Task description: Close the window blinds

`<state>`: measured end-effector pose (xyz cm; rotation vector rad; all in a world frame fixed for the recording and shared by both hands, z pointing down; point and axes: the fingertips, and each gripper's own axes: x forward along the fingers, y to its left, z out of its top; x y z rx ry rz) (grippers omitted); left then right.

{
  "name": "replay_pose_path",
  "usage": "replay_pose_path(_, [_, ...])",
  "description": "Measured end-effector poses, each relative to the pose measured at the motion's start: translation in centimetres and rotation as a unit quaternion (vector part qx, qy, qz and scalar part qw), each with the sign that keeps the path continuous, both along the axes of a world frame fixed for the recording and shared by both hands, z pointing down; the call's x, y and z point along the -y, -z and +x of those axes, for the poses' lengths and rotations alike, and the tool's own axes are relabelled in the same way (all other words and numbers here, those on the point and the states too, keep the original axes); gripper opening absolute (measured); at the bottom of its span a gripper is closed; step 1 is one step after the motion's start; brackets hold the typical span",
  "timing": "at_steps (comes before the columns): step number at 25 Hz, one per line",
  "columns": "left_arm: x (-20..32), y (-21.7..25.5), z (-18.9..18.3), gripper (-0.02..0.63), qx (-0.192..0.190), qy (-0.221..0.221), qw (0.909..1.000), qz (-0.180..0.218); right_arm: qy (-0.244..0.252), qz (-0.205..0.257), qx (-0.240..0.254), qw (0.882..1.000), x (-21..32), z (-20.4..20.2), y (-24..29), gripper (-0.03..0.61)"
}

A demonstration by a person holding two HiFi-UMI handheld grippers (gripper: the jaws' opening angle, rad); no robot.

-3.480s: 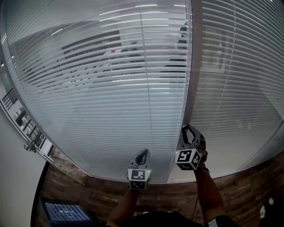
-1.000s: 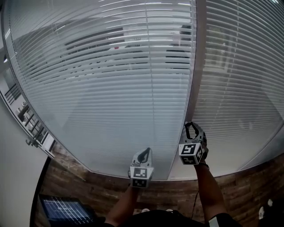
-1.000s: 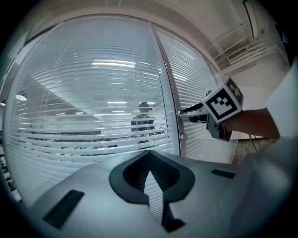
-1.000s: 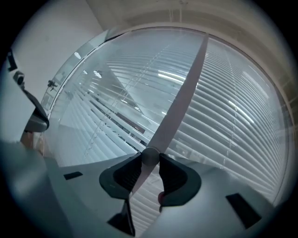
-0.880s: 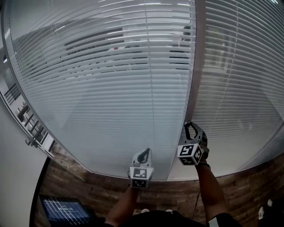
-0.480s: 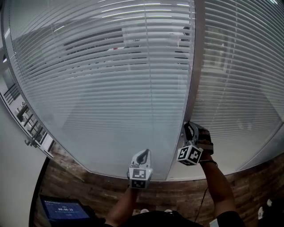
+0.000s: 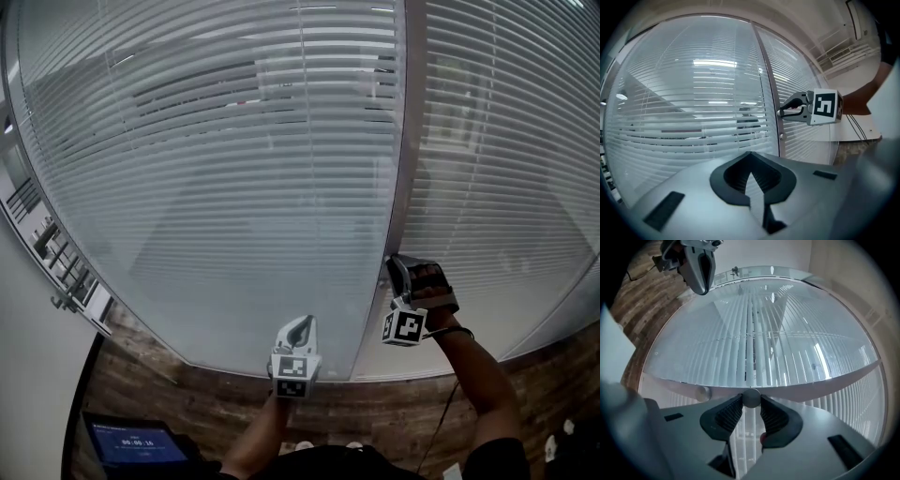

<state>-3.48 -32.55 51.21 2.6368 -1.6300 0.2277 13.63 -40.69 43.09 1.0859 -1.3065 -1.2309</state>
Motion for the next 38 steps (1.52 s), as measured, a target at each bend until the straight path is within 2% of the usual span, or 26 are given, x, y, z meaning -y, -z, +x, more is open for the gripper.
replay_pose_path(3, [0.0, 0.1, -0.3, -0.006, 0.015, 0.003, 0.9999, 0.005, -0.001, 0.007, 0.002, 1.0, 0.0, 0.0, 0.0, 0.126])
replay_pose_path(5, [0.1, -0.2, -0.4, -0.006, 0.016, 0.006, 0.9998, 0.01, 0.003, 0.004, 0.026, 1.0, -0.2, 0.1, 0.0, 0.126])
replay_pose_path(8, [0.0, -0.1, -0.4, -0.006, 0.016, 0.009, 0.9998, 0.007, 0.013, -0.016, 0.11, 0.994, -0.8, 0.0, -0.2, 0.127])
replay_pose_path(10, [-0.1, 0.1, -0.3, -0.006, 0.01, 0.006, 0.9999, -0.002, 0.014, -0.025, 0.196, 0.98, -1.1, 0.1, 0.0, 0.132])
replay_pose_path(12, [0.1, -0.2, -0.2, -0.006, 0.011, 0.004, 0.9999, 0.009, 0.012, -0.035, 0.307, 0.951, -1.4, 0.3, 0.4, 0.143])
replay_pose_path(14, [0.1, -0.2, -0.2, -0.006, 0.01, 0.003, 0.9999, 0.01, 0.011, -0.04, 0.418, 0.908, -1.6, 0.5, 1.0, 0.144])
replay_pose_path(16, [0.1, -0.1, -0.1, -0.006, 0.01, 0.004, 0.9999, 0.004, 0.009, -0.043, 0.502, 0.864, -1.4, 0.6, 1.5, 0.144])
replay_pose_path(18, [0.4, -0.3, -0.3, -0.006, 0.017, 0.008, 0.9998, 0.011, 0.004, -0.054, 0.563, 0.825, -0.9, 0.7, 1.2, 0.144])
replay_pose_path(19, [0.5, -0.3, -0.4, -0.006, 0.018, 0.01, 0.9997, 0.013, 0.003, -0.059, 0.583, 0.81, -0.7, 0.7, 1.0, 0.144])
replay_pose_path(21, [0.2, -0.3, -0.4, -0.006, 0.014, 0.009, 0.9998, 0.013, 0.006, -0.058, 0.606, 0.793, -0.7, 0.4, 1.2, 0.144])
replay_pose_path(24, [-0.3, -0.2, 0.1, -0.006, -0.002, 0.002, 1.0, 0.003, -0.013, -0.045, 0.618, 0.785, -0.9, 0.7, 1.9, 0.143])
replay_pose_path(26, [-0.3, -0.3, 0.1, -0.006, 0.006, 0.002, 1.0, 0.001, -0.033, -0.041, 0.619, 0.784, -0.9, 1.2, 2.3, 0.132])
replay_pose_path(29, [-0.1, -0.3, -0.1, -0.006, 0.007, 0.006, 1.0, 0.003, -0.018, -0.043, 0.629, 0.776, -0.5, 1.1, 1.8, 0.127])
replay_pose_path(31, [-0.1, -0.1, -0.2, -0.006, 0.005, 0.007, 0.9999, 0.008, -0.018, -0.045, 0.626, 0.778, -0.4, 1.0, 1.9, 0.127])
replay_pose_path(34, [0.2, -0.3, -0.6, -0.006, 0.014, 0.011, 0.9997, 0.015, -0.013, -0.053, 0.609, 0.791, -0.2, 0.9, 1.7, 0.126])
replay_pose_path(35, [0.2, -0.4, -0.6, -0.006, 0.014, 0.011, 0.9997, 0.015, -0.011, -0.056, 0.599, 0.799, -0.1, 0.8, 1.6, 0.126])
replay_pose_path(38, [-0.3, -0.3, -0.3, -0.006, 0.004, 0.01, 0.9999, 0.001, -0.007, -0.059, 0.549, 0.834, -0.2, 0.5, 1.6, 0.121])
